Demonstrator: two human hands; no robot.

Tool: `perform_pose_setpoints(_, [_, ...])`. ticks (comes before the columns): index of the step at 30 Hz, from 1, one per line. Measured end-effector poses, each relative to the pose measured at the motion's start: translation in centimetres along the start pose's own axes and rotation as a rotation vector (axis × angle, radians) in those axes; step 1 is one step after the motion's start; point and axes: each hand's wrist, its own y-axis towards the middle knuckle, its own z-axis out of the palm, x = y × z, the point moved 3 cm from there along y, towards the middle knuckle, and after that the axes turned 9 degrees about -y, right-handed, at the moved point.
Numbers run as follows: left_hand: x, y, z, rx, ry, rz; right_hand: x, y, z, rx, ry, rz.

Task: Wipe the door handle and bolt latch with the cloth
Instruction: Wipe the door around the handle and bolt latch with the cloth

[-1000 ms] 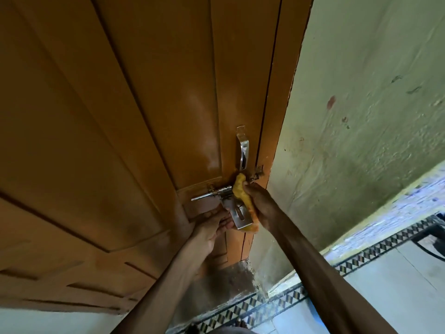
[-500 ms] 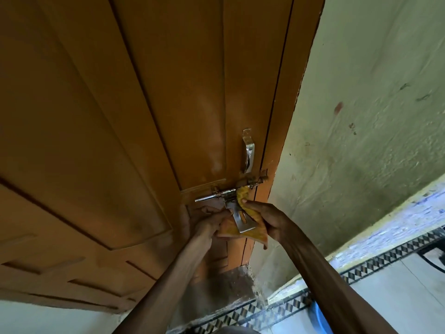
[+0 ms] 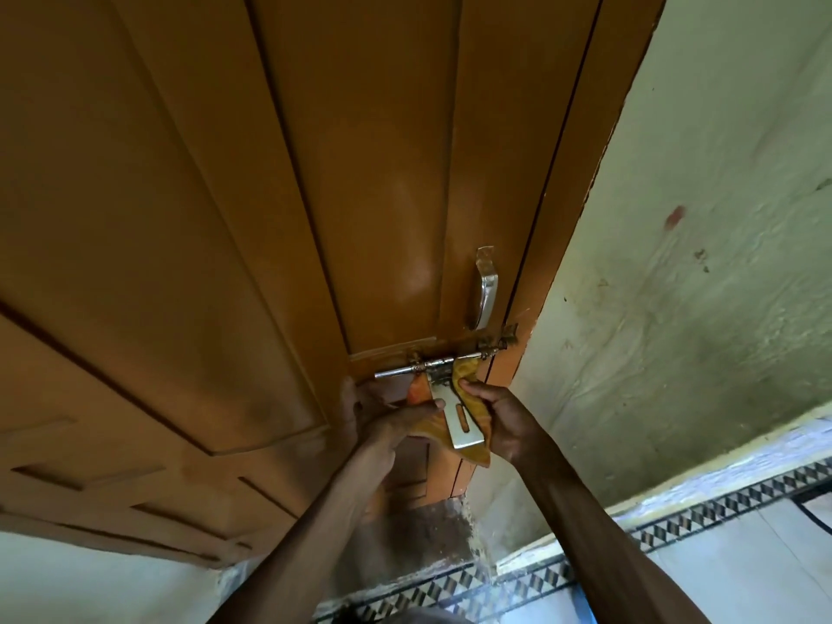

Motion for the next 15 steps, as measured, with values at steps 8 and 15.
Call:
perform_pose_setpoints(8, [-5.1, -8.0, 2.4, 0.076, 0.0, -0.019, -2.5, -0.8, -2.8, -0.051, -0.103, 0.006])
perform_pose_setpoints(15, [-4.5, -8.1, 2.5, 0.102, 0.048, -0.078, 1.1, 0.3, -0.8, -0.078, -0.206, -0.032])
